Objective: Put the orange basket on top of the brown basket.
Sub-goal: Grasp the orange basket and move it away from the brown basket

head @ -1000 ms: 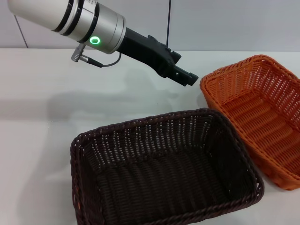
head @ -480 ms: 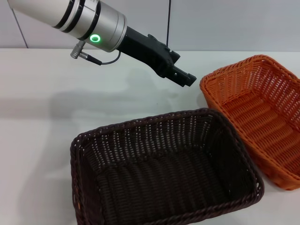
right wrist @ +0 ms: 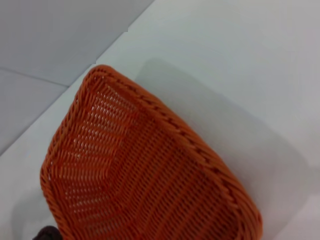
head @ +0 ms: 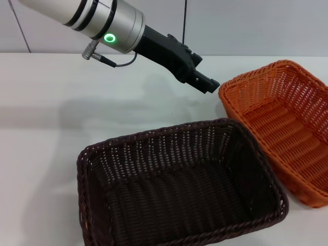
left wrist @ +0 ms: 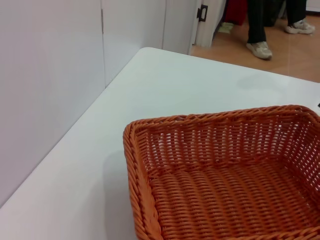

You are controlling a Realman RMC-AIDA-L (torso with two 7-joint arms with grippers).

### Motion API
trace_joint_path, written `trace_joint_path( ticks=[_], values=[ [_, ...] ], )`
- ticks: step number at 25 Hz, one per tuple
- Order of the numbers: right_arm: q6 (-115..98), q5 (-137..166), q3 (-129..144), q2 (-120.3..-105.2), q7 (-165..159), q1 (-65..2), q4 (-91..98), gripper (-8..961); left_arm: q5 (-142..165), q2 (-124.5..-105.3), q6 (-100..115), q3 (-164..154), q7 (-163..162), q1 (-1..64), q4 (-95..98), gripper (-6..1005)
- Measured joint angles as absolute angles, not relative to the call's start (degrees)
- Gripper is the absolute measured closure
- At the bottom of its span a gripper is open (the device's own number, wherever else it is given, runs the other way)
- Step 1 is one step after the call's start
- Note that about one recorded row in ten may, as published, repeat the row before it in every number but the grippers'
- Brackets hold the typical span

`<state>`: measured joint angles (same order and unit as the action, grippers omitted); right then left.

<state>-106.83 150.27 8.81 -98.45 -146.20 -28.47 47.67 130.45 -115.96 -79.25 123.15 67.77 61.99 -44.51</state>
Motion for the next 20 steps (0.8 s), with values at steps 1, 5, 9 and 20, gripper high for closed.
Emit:
trace_joint_path(
  ticks=[1, 5, 9, 20],
  values=[
    [-106.15, 150.29, 9.28, -98.49, -146.2, -28.48, 47.5, 124, 130.45, -115.96, -79.25, 123.14, 67.77, 61.99, -44.51, 138],
    [-103.47, 150.3, 10.76, -98.43, -146.24, -28.49, 45.24, 124, 130.64, -116.04, -78.84, 123.13, 67.77, 62.05, -44.48, 138],
    [-101.85, 150.3, 12.02, -98.17, -145.88, -28.82, 42.37, 124, 130.98, -116.15, -78.52, 123.13, 67.77, 62.49, -43.98, 137],
    [-100.63, 150.04, 15.89, -99.1, -145.52, -30.46, 38.53, 125, 132.48, -116.36, -76.5, 122.58, 67.76, 65.27, -41.68, 137]
  ],
)
